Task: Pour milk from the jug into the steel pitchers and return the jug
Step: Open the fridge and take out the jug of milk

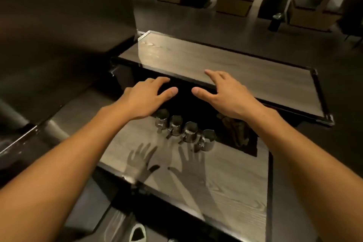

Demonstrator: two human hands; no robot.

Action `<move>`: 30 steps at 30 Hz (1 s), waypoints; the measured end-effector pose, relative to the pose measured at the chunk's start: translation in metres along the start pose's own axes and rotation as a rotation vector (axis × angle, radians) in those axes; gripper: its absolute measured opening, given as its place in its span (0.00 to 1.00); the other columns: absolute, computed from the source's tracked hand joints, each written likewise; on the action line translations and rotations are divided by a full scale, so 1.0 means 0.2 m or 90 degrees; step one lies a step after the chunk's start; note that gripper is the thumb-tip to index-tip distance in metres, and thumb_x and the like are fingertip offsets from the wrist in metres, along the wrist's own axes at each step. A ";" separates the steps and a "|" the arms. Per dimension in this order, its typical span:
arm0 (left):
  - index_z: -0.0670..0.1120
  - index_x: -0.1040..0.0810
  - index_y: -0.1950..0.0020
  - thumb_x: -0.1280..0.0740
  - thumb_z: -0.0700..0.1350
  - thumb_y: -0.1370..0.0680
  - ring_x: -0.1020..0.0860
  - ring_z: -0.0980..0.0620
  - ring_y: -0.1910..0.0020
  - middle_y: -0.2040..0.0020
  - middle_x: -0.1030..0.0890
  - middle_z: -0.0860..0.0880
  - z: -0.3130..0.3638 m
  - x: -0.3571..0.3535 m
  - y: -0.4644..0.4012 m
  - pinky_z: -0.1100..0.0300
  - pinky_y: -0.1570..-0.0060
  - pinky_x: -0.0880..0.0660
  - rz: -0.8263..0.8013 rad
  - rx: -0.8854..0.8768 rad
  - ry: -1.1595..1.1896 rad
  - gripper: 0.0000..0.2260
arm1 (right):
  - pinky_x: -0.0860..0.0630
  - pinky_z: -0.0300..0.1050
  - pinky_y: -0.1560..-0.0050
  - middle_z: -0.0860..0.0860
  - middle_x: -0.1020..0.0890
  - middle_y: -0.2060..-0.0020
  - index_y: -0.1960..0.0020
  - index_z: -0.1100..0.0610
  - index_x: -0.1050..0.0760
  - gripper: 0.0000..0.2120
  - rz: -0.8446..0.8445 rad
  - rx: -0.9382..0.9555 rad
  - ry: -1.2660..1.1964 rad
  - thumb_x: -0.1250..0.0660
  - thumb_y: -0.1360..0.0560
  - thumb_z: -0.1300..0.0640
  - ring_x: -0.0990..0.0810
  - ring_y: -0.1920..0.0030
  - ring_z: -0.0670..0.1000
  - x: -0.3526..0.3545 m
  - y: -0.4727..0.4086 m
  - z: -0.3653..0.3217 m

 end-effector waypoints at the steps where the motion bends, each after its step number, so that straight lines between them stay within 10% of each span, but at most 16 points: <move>1: 0.58 0.41 0.26 0.53 0.72 0.27 0.29 0.43 0.32 0.28 0.30 0.47 -0.03 0.00 0.05 0.39 0.40 0.30 0.000 0.012 -0.010 0.33 | 0.36 0.59 0.32 0.51 0.38 0.25 0.25 0.44 0.46 0.43 -0.011 0.016 -0.005 0.49 0.34 0.24 0.37 0.27 0.55 -0.03 0.01 -0.04; 16: 0.59 0.38 0.27 0.54 0.73 0.27 0.29 0.41 0.33 0.31 0.28 0.46 -1.14 0.23 1.59 0.41 0.40 0.31 0.142 0.444 0.008 0.33 | 0.33 0.61 0.35 0.53 0.36 0.26 0.26 0.42 0.45 0.42 -0.190 0.375 0.021 0.49 0.35 0.23 0.32 0.31 0.59 -0.80 0.42 -1.44; 30: 0.58 0.36 0.28 0.58 0.77 0.33 0.30 0.41 0.32 0.29 0.29 0.46 -1.42 0.12 4.29 0.39 0.36 0.33 0.315 0.875 0.071 0.40 | 0.33 0.58 0.35 0.54 0.35 0.27 0.25 0.44 0.46 0.43 -0.402 0.822 0.010 0.48 0.34 0.24 0.33 0.30 0.59 -1.58 2.32 -2.94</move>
Point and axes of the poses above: each hand's wrist, its own y-axis away from the middle knuckle, its own x-axis out of the back of the hand, z = x × y, the point moved 10 cm from there along -y, towards the middle knuckle
